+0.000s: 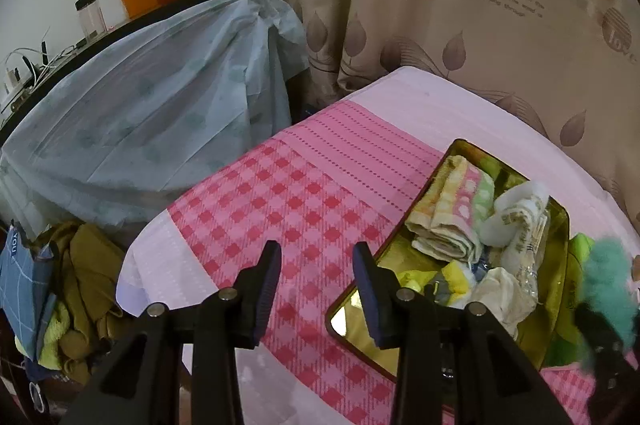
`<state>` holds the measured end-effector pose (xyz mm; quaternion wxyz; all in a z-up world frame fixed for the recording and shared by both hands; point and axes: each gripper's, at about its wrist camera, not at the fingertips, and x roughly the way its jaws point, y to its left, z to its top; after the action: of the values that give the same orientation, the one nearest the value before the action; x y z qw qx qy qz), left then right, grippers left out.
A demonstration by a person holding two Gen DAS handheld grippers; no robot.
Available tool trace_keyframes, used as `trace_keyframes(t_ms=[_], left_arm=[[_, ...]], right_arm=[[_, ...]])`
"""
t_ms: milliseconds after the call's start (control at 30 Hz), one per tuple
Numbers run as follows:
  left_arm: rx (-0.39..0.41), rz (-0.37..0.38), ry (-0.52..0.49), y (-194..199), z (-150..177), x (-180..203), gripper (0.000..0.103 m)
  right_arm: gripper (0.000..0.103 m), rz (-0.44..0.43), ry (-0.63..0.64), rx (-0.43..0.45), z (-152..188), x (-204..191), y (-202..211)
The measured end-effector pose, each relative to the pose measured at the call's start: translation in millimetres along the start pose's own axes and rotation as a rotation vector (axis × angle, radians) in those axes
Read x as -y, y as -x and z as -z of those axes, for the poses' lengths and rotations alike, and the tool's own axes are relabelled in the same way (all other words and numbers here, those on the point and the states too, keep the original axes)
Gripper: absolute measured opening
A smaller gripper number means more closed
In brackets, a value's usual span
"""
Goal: Organize soft objects
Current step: 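Carry the teal scrunchie with the right gripper into the tin tray and release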
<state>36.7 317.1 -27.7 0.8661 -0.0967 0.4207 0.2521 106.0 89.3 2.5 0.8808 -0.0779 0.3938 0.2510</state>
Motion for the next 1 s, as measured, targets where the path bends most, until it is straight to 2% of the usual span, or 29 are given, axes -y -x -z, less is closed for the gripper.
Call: trace_keyframes(t_ms=[333,500,533,667,733,867,1000], left_arm=[[-0.021,-0.003,0.012,-8,0,-3,0.038],[-0.026,-0.002,0.009,-9,0,-2,0.038],[-0.025,-0.002,0.008,-9,1,-2,0.038],[-0.022,0.000,0.005,-8,1,0,0.038],[-0.017,0.003,0.003,-8,2,1,0.038],[-0.017,0.011,-0.004,-8,3,2,0.038],[-0.020,0.014,-0.018,-8,4,5,0.038]], right_arm=[[0.026,-0.059,0.046,-0.051,-6,-29,-36],[0.041,-0.068,0.059,-0.060,-5,-32,-41],[0.042,-0.070,0.057,-0.058,-5,-32,-40],[0.058,-0.065,0.038,-0.024,-6,-27,-31],[0.063,-0.057,0.031,-0.005,-7,-25,-23],[0.069,-0.049,0.005,0.031,-8,-16,-6],[0.070,-0.027,-0.028,0.067,-4,-1,15]])
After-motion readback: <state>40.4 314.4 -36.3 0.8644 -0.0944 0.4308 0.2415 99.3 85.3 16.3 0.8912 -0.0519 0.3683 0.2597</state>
